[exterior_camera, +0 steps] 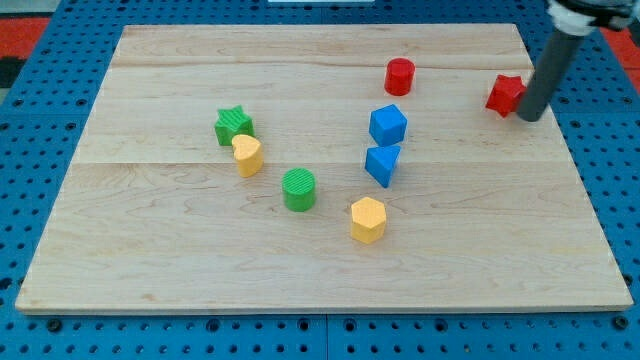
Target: Move the red star towards the red circle
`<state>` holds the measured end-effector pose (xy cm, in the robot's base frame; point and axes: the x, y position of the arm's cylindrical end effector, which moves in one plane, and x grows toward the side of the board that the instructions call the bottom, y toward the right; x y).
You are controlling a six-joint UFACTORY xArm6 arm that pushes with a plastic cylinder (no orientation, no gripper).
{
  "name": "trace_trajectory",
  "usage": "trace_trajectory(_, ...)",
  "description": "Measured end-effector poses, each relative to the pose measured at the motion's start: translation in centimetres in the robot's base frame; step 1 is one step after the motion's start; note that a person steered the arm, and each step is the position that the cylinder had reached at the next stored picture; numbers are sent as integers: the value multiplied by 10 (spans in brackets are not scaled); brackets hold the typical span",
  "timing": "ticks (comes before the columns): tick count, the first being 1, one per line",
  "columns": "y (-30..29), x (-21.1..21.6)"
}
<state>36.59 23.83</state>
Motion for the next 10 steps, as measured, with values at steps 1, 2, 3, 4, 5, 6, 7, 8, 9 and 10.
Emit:
trace_trajectory(1,13,-20)
trace_trajectory(2,64,-21)
trace_trajectory(3,63,-29)
trace_trajectory(4,7,-31)
trace_trajectory(5,-26,-34)
trace_trajectory(6,-31,-34)
trace_trajectory(7,-18,-34)
trace_trajectory(8,-12,-34)
trace_trajectory(9,-12,-34)
trace_trajectory(10,-12,-33)
